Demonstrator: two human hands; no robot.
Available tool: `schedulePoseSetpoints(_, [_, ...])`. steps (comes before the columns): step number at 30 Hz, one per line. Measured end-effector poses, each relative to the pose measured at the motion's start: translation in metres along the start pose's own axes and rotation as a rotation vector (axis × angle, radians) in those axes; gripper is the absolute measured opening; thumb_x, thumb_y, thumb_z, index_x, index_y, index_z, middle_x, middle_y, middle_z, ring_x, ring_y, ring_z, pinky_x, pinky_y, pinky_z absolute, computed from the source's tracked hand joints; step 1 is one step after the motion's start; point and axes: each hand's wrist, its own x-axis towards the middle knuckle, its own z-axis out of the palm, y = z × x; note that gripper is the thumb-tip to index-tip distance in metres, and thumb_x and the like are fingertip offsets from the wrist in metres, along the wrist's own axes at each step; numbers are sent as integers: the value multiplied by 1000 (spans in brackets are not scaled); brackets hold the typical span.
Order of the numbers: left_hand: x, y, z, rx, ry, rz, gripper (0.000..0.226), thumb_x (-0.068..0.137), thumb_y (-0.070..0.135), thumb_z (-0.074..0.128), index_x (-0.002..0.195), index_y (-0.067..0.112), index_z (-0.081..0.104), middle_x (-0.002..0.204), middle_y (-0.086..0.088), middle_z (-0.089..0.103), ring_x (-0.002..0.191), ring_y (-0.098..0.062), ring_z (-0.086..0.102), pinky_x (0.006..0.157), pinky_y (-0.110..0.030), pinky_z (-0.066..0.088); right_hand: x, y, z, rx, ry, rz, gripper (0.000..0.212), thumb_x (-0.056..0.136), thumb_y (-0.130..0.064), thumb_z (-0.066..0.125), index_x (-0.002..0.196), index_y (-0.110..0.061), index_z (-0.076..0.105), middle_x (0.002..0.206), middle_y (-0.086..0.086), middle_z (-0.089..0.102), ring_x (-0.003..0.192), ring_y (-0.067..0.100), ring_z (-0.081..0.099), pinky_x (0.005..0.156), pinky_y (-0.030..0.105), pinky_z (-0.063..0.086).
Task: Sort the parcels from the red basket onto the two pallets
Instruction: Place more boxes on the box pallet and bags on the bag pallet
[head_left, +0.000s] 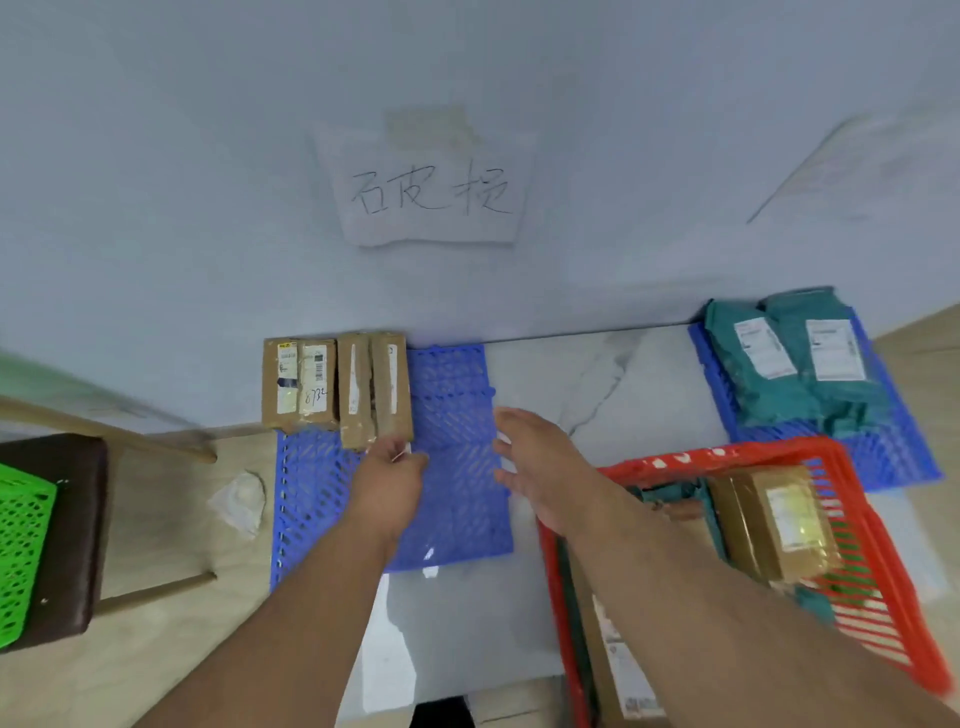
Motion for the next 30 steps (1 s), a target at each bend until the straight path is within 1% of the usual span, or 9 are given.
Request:
schedulePoseSetpoints(5, [-79,3,57,16,-36,65,55,101,13,61,154,18,49,126,7,67,88,-12,63,82,-29,52,-59,29,-94,54,-4,-99,40,110,-33,55,148,-18,57,136,6,64,122,22,62,117,50,48])
schedulePoseSetpoints(8, [-117,-1,91,38,-19,101,58,101,11,61,156,14,46,150,-2,58,125,-22,62,113,-40,48,-84,45,-148,48,-5,-109,28,111,-35,53,129,-17,64,134,11,67,115,18,65,114,47,51])
schedulePoseSetpoints(11, [-148,-8,119,33,-18,94,56,101,11,61,156,13,47,156,-3,54,137,-26,57,118,-45,44,-103,61,-189,82,-34,-108,13,113,-33,51,113,-25,61,109,-2,69,97,5,64,98,35,54])
schedulePoseSetpoints(14, [-176,-20,138,-12,-9,74,28,102,4,60,119,26,65,114,12,68,95,-1,68,79,-13,55,-113,75,-216,65,-67,-113,39,114,-29,49,149,-12,50,131,5,68,115,11,64,112,40,51])
schedulePoseSetpoints(17, [-202,-35,151,7,29,53,28,103,0,56,97,27,55,88,17,56,67,7,57,48,-2,41,-121,86,-231,47,-83,-89,41,114,-27,49,151,-8,50,145,11,62,134,22,59,107,35,52])
schedulePoseSetpoints(19, [-208,-51,154,-29,44,32,25,103,3,57,108,27,58,98,13,61,79,0,56,65,-10,46,-121,99,-238,5,-92,-83,23,115,-29,47,135,-22,55,124,-5,63,115,10,60,95,27,53])
schedulePoseSetpoints(22, [-208,-76,154,-2,39,-15,24,101,6,59,105,29,56,103,11,68,87,-7,62,79,-27,48,-113,121,-244,-21,-73,-61,26,114,-34,48,136,-23,57,115,-11,62,107,8,60,114,39,48])
schedulePoseSetpoints(26, [-199,-105,154,60,-52,-72,27,93,14,60,115,21,72,114,4,79,106,-21,73,103,-43,56,-106,141,-240,-135,-46,8,33,115,-32,45,94,-14,64,85,-9,61,86,5,57,119,45,43])
schedulePoseSetpoints(30, [-201,-112,154,96,-101,-103,32,94,11,55,117,18,75,113,1,80,105,-22,75,100,-42,58,-96,158,-232,-188,-57,49,33,113,-36,46,97,-24,73,91,-3,79,98,12,69,110,41,48])
